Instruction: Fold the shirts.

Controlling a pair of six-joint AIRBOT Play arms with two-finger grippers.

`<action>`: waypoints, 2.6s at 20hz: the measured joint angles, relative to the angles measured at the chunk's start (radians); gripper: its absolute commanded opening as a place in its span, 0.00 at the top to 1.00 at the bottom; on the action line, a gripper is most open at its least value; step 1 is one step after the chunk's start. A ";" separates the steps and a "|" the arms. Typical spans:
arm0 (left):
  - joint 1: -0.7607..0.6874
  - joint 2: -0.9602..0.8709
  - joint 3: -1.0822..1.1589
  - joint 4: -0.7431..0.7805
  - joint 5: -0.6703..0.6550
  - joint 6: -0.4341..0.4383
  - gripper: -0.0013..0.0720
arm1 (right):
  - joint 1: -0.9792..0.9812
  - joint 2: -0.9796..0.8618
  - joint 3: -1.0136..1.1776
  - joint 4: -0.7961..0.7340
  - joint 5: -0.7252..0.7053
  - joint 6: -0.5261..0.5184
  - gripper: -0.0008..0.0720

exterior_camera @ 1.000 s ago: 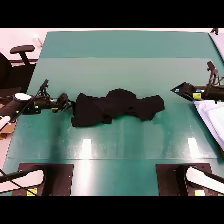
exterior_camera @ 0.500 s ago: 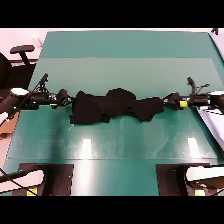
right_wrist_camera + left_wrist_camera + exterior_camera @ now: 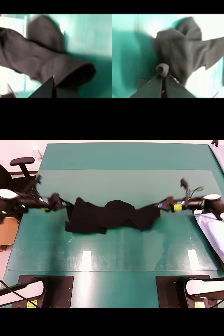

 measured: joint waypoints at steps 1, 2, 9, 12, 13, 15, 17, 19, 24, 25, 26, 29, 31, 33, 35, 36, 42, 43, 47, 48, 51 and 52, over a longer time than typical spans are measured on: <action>0.025 0.014 0.063 0.008 -0.011 -0.015 0.95 | -0.006 0.032 0.042 0.009 0.006 0.015 0.96; 0.051 0.029 0.142 0.012 -0.024 -0.032 0.96 | -0.015 0.066 0.102 0.005 0.005 0.037 0.96; 0.146 0.091 0.774 0.055 -0.127 -0.126 0.95 | -0.150 0.261 0.494 0.016 -0.017 0.131 0.96; 0.154 0.105 0.951 0.112 -0.168 -0.161 0.95 | -0.220 0.317 0.566 0.003 -0.015 0.143 0.96; 0.155 0.109 0.970 0.133 -0.198 -0.172 0.95 | -0.255 0.348 0.577 0.016 -0.026 0.145 0.96; 0.157 0.114 0.947 0.197 -0.270 -0.213 0.95 | -0.303 0.385 0.550 0.017 -0.014 0.147 0.96; 0.154 0.116 0.834 0.266 -0.348 -0.251 0.95 | -0.327 0.393 0.473 0.007 -0.015 0.150 0.96; 0.152 0.117 0.642 0.319 -0.395 -0.280 0.95 | -0.323 0.381 0.345 -0.026 -0.005 0.146 0.96; 0.151 0.119 0.134 0.240 -0.404 -0.238 0.95 | -0.242 0.320 0.023 -0.061 -0.023 0.123 0.96; 0.150 0.119 0.070 0.224 -0.397 -0.222 0.95 | -0.218 0.313 -0.029 -0.064 -0.024 0.112 0.96; 0.151 0.119 0.013 0.217 -0.379 -0.207 0.95 | -0.199 0.308 -0.067 -0.067 -0.024 0.103 0.96; 0.149 0.119 -0.091 0.192 -0.311 -0.163 0.95 | -0.156 0.302 -0.155 -0.064 -0.068 0.077 0.96; 0.150 0.119 -0.127 0.187 -0.244 -0.140 0.95 | -0.129 0.298 -0.215 -0.071 -0.110 0.055 0.96; 0.150 0.116 -0.148 0.176 -0.177 -0.108 0.95 | -0.121 0.296 -0.256 -0.076 -0.176 0.036 0.96; 0.150 0.111 -0.158 0.154 -0.108 -0.074 0.95 | -0.113 0.293 -0.276 -0.071 -0.207 0.013 0.96; 0.150 0.106 -0.161 0.147 -0.080 -0.059 0.95 | -0.111 0.289 -0.282 -0.074 -0.225 0.005 0.96; 0.150 0.032 -0.168 0.112 0.000 -0.016 0.95 | -0.108 0.163 -0.249 -0.068 -0.204 -0.021 0.50; 0.150 0.022 -0.168 0.099 0.006 -0.006 0.95 | -0.109 0.139 -0.229 -0.070 -0.175 -0.021 0.43; 0.150 0.003 -0.168 0.014 0.021 0.044 0.95 | -0.124 0.093 -0.119 -0.069 -0.073 -0.015 0.32; 0.150 0.001 -0.168 -0.012 0.021 0.060 0.95 | -0.139 0.101 -0.086 -0.070 -0.061 0.001 0.32; 0.150 -0.002 -0.168 -0.071 0.018 0.084 0.95 | -0.210 0.166 -0.019 -0.105 -0.026 0.062 0.32; 0.150 -0.002 -0.168 -0.083 0.014 0.090 0.95 | -0.242 0.202 -0.012 -0.133 -0.020 0.091 0.32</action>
